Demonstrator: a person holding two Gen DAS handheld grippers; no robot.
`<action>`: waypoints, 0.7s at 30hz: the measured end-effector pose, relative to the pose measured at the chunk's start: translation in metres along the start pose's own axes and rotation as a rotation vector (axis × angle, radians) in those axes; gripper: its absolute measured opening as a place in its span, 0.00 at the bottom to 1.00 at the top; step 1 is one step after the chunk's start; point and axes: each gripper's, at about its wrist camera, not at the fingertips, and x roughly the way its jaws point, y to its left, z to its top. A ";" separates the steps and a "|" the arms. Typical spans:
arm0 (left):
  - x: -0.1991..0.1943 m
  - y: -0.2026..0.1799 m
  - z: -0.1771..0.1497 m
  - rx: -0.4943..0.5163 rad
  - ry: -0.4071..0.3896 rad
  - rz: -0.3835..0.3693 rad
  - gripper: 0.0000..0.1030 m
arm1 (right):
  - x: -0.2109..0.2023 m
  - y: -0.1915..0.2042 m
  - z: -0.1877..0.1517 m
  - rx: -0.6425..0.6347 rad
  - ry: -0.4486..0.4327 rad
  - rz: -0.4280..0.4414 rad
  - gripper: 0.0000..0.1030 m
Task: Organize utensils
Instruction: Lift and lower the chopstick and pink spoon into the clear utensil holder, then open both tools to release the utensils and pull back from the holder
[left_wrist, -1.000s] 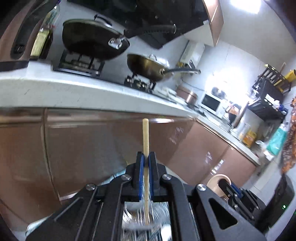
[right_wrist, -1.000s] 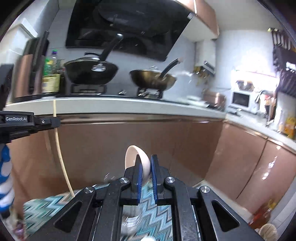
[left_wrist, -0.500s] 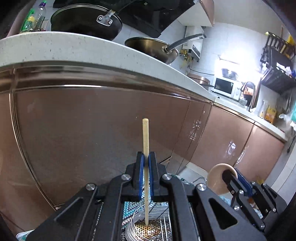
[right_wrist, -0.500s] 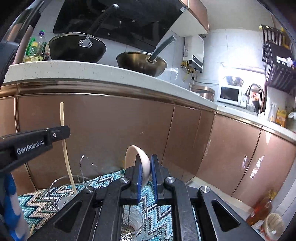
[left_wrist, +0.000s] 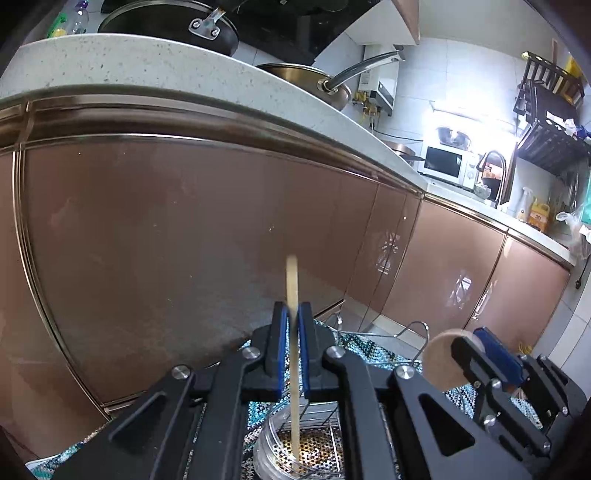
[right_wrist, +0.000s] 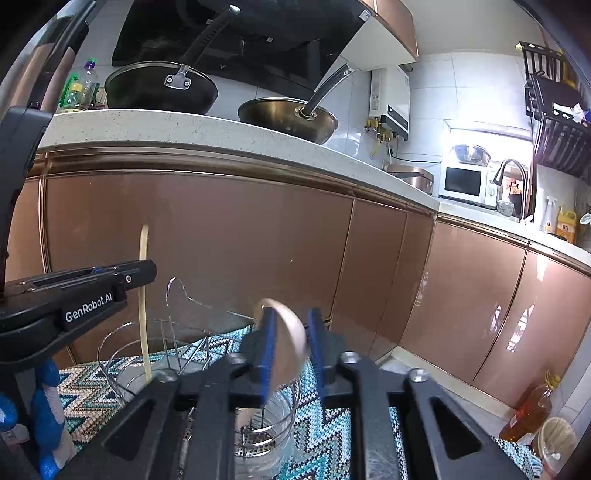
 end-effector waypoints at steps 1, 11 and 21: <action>-0.002 -0.001 0.000 0.006 -0.001 -0.001 0.09 | -0.001 0.000 0.000 -0.002 0.003 0.002 0.31; -0.048 0.007 0.013 -0.002 -0.043 0.000 0.30 | -0.037 -0.007 0.017 0.011 -0.026 -0.035 0.60; -0.150 0.024 0.039 0.051 -0.152 0.003 0.37 | -0.132 -0.022 0.052 0.046 -0.110 -0.067 0.96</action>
